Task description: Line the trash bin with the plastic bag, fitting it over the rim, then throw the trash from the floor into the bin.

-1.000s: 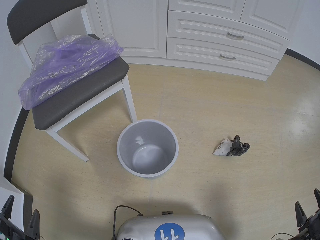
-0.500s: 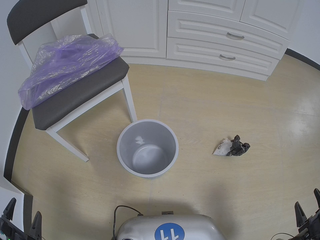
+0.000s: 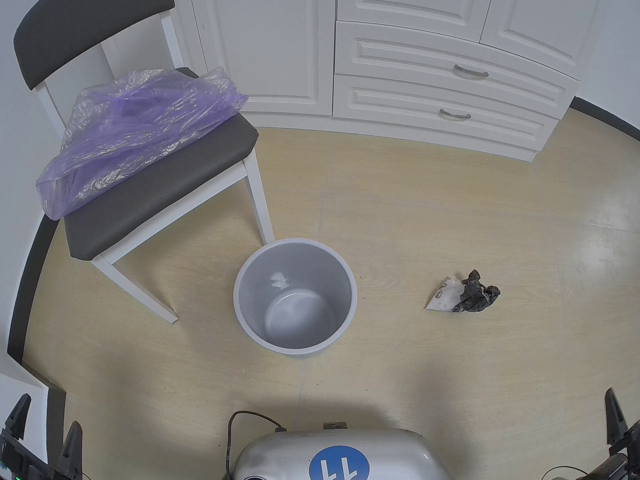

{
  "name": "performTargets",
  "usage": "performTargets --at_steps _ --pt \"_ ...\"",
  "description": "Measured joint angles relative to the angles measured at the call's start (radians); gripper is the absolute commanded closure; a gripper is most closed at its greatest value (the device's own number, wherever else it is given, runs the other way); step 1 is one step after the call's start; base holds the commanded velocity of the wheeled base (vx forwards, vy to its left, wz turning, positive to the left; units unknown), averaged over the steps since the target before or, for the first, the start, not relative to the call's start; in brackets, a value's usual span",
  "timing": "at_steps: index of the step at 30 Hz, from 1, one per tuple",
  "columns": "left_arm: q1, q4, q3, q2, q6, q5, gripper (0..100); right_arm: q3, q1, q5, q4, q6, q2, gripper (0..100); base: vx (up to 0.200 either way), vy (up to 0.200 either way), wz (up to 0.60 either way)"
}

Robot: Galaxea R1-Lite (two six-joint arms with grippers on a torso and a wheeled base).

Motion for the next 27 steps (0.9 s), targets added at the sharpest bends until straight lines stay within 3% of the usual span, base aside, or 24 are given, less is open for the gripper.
performTargets --at_steps 7,18,27 --pt "0.000 -0.001 0.000 0.000 -0.001 -0.001 0 -0.039 -0.014 0.030 -0.051 -0.028 0.016 0 0.000 0.000 0.00" --pt "0.001 -0.013 0.000 0.000 -0.001 -0.005 0 0.009 -0.021 -0.003 -0.041 0.050 0.031 0 0.000 0.000 0.00" --pt "0.001 -0.082 -0.076 0.000 -0.234 -0.063 0 -0.001 -0.025 0.001 -0.040 0.082 0.041 0 0.000 0.000 0.00"
